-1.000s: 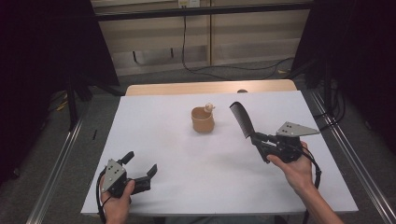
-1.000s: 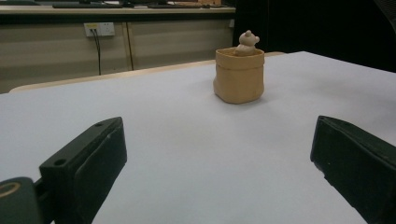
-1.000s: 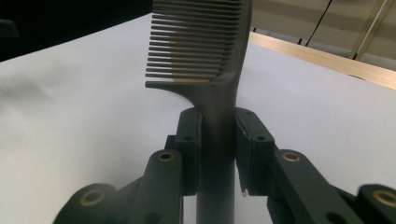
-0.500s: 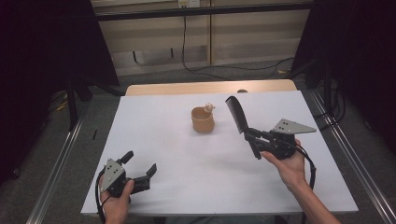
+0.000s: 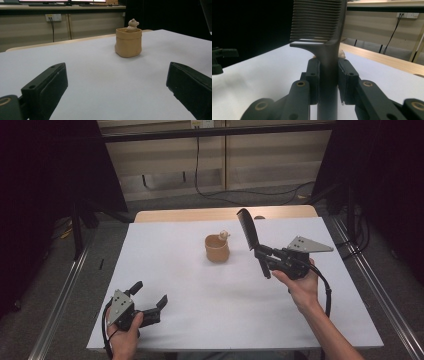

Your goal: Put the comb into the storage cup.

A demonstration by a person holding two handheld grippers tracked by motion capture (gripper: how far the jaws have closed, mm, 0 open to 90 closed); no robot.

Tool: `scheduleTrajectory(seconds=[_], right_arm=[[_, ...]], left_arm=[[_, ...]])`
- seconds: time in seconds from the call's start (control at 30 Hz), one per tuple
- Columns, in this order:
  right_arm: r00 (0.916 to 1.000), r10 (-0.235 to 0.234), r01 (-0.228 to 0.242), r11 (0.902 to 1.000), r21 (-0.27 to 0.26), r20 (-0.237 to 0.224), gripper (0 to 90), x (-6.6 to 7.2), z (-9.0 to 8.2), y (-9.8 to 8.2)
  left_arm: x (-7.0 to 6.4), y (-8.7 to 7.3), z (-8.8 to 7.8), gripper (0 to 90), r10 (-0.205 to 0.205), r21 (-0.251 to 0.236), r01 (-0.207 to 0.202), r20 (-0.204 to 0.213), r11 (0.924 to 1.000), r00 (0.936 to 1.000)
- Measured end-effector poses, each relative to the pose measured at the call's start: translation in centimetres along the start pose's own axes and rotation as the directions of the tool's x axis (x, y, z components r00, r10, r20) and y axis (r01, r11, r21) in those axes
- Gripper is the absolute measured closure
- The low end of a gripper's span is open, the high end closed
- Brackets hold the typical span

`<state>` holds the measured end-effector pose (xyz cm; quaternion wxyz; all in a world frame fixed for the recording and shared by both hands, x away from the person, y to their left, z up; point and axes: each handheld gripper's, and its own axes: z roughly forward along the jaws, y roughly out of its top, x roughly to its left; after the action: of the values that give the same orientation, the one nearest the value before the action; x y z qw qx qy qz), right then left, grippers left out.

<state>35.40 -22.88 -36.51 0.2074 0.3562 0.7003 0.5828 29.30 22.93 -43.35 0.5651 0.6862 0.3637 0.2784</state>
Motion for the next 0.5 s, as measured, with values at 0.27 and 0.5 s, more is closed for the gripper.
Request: scheduleTrajectory(seconds=[0.27, 0.5], right_arm=[[0.9998, 0.022, -0.022, 0.9991, -0.037, -0.004, 72.7, -0.4, 0.9, 0.6], [0.9998, 0.020, -0.020, 0.9973, -0.071, -0.002, 72.7, -0.9, 1.3, 1.5]], left_arm=[[0.0, 0.0, 0.0, 3.7, -0.001, -0.002, 0.001, 0.003, 1.0000, 1.0000], [-0.1, 0.0, 0.2, 3.7, 0.003, -0.002, -0.003, 0.007, 1.0000, 1.0000]])
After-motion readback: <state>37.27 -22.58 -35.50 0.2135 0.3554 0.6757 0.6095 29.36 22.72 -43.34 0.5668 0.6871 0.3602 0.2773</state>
